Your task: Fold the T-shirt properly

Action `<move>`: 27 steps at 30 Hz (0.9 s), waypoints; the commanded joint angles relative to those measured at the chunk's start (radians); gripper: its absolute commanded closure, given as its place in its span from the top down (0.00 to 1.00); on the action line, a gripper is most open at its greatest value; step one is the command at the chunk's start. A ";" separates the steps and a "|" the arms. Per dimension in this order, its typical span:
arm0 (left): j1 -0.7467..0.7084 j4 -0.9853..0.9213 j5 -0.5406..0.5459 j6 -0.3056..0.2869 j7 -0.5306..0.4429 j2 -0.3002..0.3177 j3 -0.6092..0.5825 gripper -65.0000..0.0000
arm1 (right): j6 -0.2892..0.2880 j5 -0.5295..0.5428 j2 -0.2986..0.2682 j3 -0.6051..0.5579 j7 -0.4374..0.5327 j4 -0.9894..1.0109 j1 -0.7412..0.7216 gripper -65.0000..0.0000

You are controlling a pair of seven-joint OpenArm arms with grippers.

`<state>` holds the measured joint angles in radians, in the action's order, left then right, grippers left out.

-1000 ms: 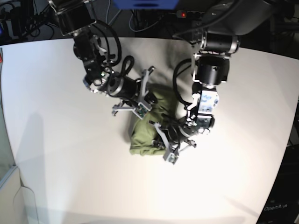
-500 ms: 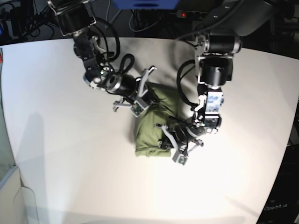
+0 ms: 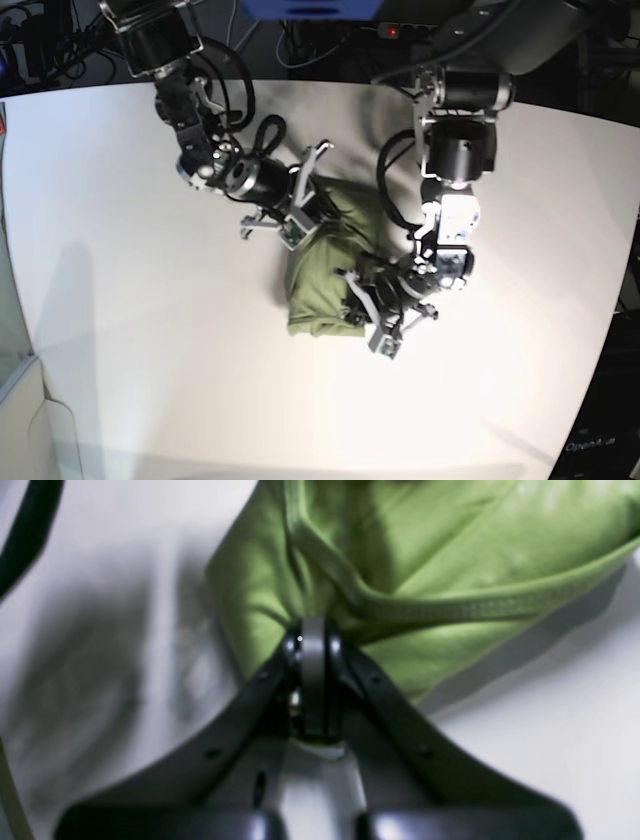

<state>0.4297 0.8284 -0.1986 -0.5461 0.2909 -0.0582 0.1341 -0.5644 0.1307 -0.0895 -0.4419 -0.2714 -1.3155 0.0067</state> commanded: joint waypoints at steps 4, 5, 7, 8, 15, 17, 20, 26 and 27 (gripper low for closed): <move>0.021 0.068 0.012 0.004 -0.023 -0.016 -0.001 0.01 | 0.002 -0.053 -0.031 0.004 -0.087 -0.048 0.008 0.00; 0.013 0.081 0.012 0.004 -0.022 -0.016 -0.001 0.01 | 0.002 -0.053 -0.037 0.004 -0.088 -0.063 0.008 0.00; -0.001 0.121 0.012 0.002 0.012 -0.016 -0.001 0.01 | 0.002 -0.053 -0.040 0.007 -0.090 -0.101 0.017 0.00; -0.002 0.142 0.012 0.002 0.031 -0.018 -0.001 0.01 | 0.002 -0.053 -0.048 0.010 -0.090 -0.124 0.028 0.00; -0.041 0.289 0.012 0.001 0.101 -0.021 -0.001 0.01 | 0.002 -0.053 -0.059 0.010 -0.150 -0.289 0.066 0.00; -0.050 0.325 0.012 0.001 0.120 -0.016 -0.001 0.01 | 0.002 -0.053 -0.059 0.012 -0.150 -0.316 0.078 0.00; -0.070 0.374 0.015 0.001 0.163 -0.013 0.002 0.01 | 0.002 -0.053 -0.059 0.012 -0.151 -0.364 0.097 0.00; -0.211 0.659 0.021 -0.002 0.299 0.065 -0.001 0.01 | 0.010 -0.154 -0.077 0.047 -0.191 -0.525 0.186 0.00; -0.248 0.710 0.021 -0.002 0.317 0.077 -0.001 0.01 | 0.022 -0.193 -0.075 0.061 -0.190 -0.549 0.214 0.00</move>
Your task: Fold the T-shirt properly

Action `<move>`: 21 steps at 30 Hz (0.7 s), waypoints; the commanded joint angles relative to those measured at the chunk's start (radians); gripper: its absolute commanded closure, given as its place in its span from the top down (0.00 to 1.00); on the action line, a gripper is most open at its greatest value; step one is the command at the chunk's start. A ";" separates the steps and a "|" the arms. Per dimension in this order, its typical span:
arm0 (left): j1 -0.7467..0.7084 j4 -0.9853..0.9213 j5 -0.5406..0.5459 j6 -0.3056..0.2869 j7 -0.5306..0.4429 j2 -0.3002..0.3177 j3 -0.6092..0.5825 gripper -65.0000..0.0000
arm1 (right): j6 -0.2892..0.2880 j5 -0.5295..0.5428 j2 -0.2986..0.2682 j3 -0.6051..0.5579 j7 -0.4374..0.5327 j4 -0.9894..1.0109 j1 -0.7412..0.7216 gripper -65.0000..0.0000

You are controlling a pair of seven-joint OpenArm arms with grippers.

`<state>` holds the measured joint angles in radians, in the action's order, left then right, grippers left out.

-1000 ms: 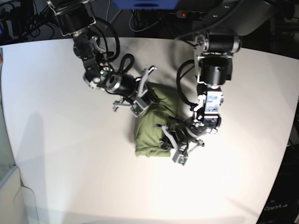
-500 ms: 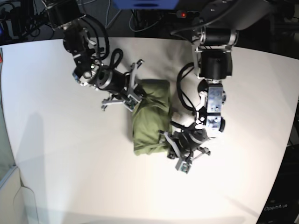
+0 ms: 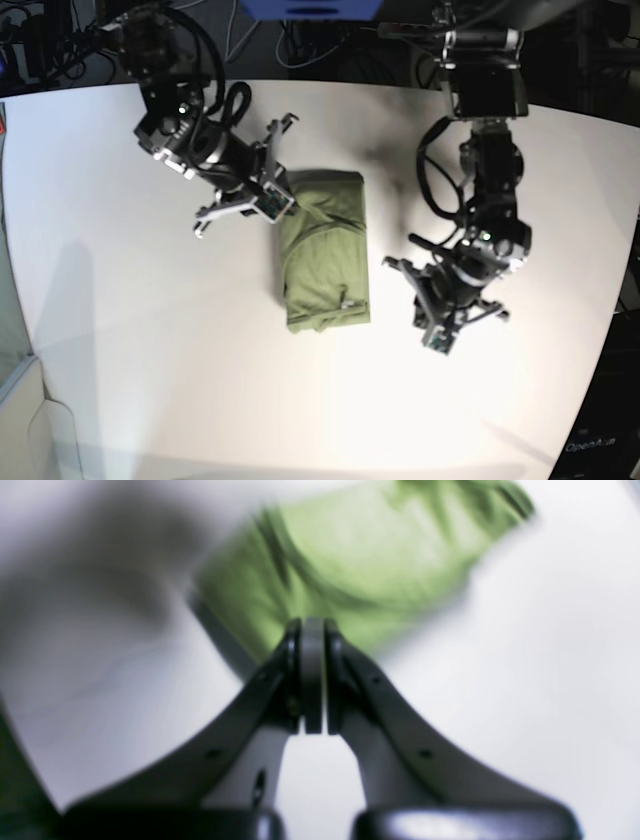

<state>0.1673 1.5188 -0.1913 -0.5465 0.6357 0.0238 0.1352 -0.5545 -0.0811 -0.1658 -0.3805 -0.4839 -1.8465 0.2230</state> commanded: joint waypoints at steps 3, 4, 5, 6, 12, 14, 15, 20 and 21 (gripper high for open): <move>-0.114 0.179 0.014 -0.039 0.013 0.055 -0.003 0.01 | 0.066 -0.059 0.001 0.018 0.029 -0.077 0.074 0.00; -0.163 0.222 0.014 -0.071 0.023 0.071 0.004 0.01 | 0.078 -0.070 -0.002 0.024 0.030 -0.081 0.095 0.00; -0.208 0.268 0.014 -0.108 0.029 0.078 0.005 0.01 | 0.087 -0.078 -0.002 0.035 0.032 -0.084 0.118 0.00; -0.245 0.305 0.008 -0.132 0.036 0.081 0.007 0.01 | 0.092 -0.078 -0.002 0.045 0.041 -0.084 0.141 0.00; -0.513 0.454 0.014 -0.152 0.023 0.080 0.088 0.01 | 0.098 -0.078 0.001 0.170 0.215 -0.115 0.349 0.00; -0.565 0.458 0.014 -0.152 0.022 0.080 0.103 0.01 | 0.098 -0.075 0.002 0.194 0.241 -0.115 0.399 0.00; -0.593 0.458 0.014 -0.152 0.020 0.080 0.111 0.01 | 0.098 -0.073 0.002 0.203 0.256 -0.114 0.427 0.00; -0.723 0.457 0.014 -0.152 -0.103 0.063 0.117 0.01 | 0.107 -0.072 0.036 0.274 0.403 -0.112 0.574 0.00; -0.753 0.457 0.014 -0.152 -0.129 0.058 0.117 0.01 | 0.113 -0.072 0.053 0.297 0.434 -0.112 0.600 0.00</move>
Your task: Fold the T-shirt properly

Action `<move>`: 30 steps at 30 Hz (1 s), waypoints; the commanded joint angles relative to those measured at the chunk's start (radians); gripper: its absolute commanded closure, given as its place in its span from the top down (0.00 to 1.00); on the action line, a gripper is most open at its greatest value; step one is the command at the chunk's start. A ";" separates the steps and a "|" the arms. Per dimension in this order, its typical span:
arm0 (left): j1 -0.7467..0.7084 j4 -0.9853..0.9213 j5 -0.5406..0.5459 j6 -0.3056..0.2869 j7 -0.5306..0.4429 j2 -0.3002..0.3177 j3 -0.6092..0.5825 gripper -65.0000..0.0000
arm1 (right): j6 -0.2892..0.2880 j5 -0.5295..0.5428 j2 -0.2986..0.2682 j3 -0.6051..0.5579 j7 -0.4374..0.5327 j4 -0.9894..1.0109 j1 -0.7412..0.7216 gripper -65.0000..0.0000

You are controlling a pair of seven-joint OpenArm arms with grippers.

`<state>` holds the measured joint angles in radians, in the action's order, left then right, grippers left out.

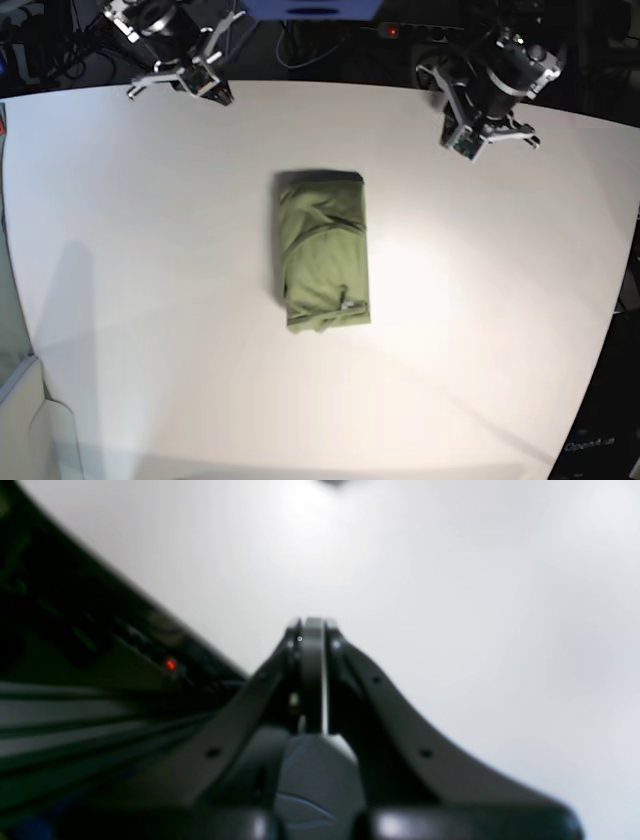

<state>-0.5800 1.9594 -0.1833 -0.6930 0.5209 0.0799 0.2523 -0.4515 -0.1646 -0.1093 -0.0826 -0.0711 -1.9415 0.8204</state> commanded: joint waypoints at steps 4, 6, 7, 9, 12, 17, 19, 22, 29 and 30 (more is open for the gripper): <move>-0.096 0.018 -0.003 -0.005 -0.091 -0.024 -0.003 0.01 | 0.010 0.012 0.050 0.068 0.092 -0.014 0.090 0.00; -0.136 0.008 0.006 -0.005 -0.126 -0.022 -0.005 0.01 | 0.010 0.012 0.070 0.096 0.126 0.003 0.124 0.00; -0.151 0.005 0.006 -0.005 -0.144 -0.022 -0.006 0.01 | 0.010 0.012 0.081 0.113 0.146 0.011 0.136 0.00; -0.183 0.004 0.006 -0.005 -0.193 -0.025 -0.008 0.01 | 0.010 0.012 0.109 0.145 0.182 0.024 0.170 0.00; -0.216 -0.025 0.006 -0.005 -0.239 -0.025 -0.008 0.01 | 0.010 0.013 0.161 0.191 0.222 0.046 0.190 0.00; -0.232 -0.140 0.006 -0.005 -0.265 -0.025 -0.009 0.01 | 0.001 0.013 0.214 0.263 0.293 0.158 0.193 0.00; -0.232 -0.188 0.006 -0.005 -0.282 -0.029 -0.009 0.01 | 0.001 0.013 0.221 0.287 0.336 0.207 0.193 0.00; -0.228 -0.265 -0.005 -0.005 -0.290 -0.055 -0.003 0.01 | 0.006 0.023 0.222 0.304 0.399 0.294 0.192 0.00; -0.153 -0.440 -0.031 -0.005 -0.282 -0.062 0.012 0.01 | 0.003 0.106 0.214 0.323 0.471 0.552 0.122 0.00; -0.137 -0.481 -0.046 -0.005 -0.282 -0.070 0.029 0.01 | 0.003 0.104 0.214 0.323 0.474 0.597 0.101 0.00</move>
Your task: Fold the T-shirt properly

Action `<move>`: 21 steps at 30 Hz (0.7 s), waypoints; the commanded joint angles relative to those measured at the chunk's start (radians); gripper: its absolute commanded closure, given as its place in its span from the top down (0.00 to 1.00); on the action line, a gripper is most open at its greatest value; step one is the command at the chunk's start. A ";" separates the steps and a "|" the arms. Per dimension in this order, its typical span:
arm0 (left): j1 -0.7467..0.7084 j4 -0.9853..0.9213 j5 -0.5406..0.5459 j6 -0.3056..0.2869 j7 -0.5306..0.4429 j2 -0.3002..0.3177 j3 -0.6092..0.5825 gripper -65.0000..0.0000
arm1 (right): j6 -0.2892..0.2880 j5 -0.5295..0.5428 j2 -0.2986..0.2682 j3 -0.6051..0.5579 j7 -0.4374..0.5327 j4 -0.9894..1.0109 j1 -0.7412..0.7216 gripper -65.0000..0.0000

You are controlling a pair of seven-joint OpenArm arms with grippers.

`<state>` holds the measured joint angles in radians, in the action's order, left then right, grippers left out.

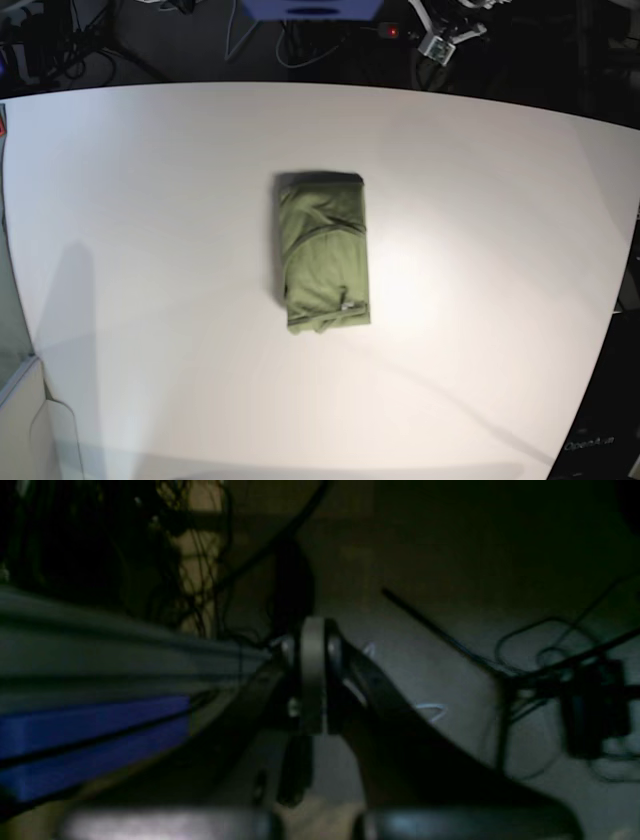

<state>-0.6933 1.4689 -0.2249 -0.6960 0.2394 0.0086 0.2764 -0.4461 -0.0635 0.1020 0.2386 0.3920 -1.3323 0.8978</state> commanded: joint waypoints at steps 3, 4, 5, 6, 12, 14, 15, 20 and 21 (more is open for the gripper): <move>0.056 -0.126 -0.089 -0.002 -0.008 -0.063 0.103 0.01 | -0.004 0.006 -0.020 0.000 0.014 0.132 -0.050 0.00; 0.076 -0.165 -0.124 -0.002 -0.010 -0.077 0.134 0.01 | -0.004 0.008 -0.023 0.000 0.014 0.165 -0.065 0.00; 0.102 -0.208 -0.156 -0.002 -0.012 -0.092 0.166 0.01 | -0.004 0.008 -0.026 0.000 0.022 0.202 -0.084 0.00; 0.126 -0.250 -0.178 -0.002 -0.018 -0.100 0.194 0.01 | -0.004 0.003 -0.029 0.000 0.037 0.239 -0.104 0.00; 0.280 -0.541 -0.321 -0.002 -0.133 -0.109 0.315 0.01 | -0.006 0.003 -0.094 -0.005 0.041 0.483 -0.239 0.00; 0.330 -0.652 -0.373 0.016 -0.163 -0.103 0.363 0.01 | -0.023 0.008 -0.109 -0.002 0.041 0.569 -0.289 0.00; 0.349 -0.709 -0.394 0.058 -0.197 -0.100 0.378 0.01 | -0.044 0.009 -0.112 0.000 0.043 0.604 -0.309 0.00; 0.447 -0.982 -0.466 0.224 -0.303 -0.054 0.392 0.01 | -0.092 0.009 -0.146 0.000 0.043 0.805 -0.424 0.00; 0.467 -1.037 -0.463 0.255 -0.305 -0.042 0.392 0.01 | -0.093 0.009 -0.153 0.002 0.052 0.860 -0.451 0.00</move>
<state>-0.2256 0.4248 -0.6910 -0.4187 -0.0559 -0.0303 0.6682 -0.5266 -0.0628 -0.0422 0.2363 0.4313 -0.4614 0.4355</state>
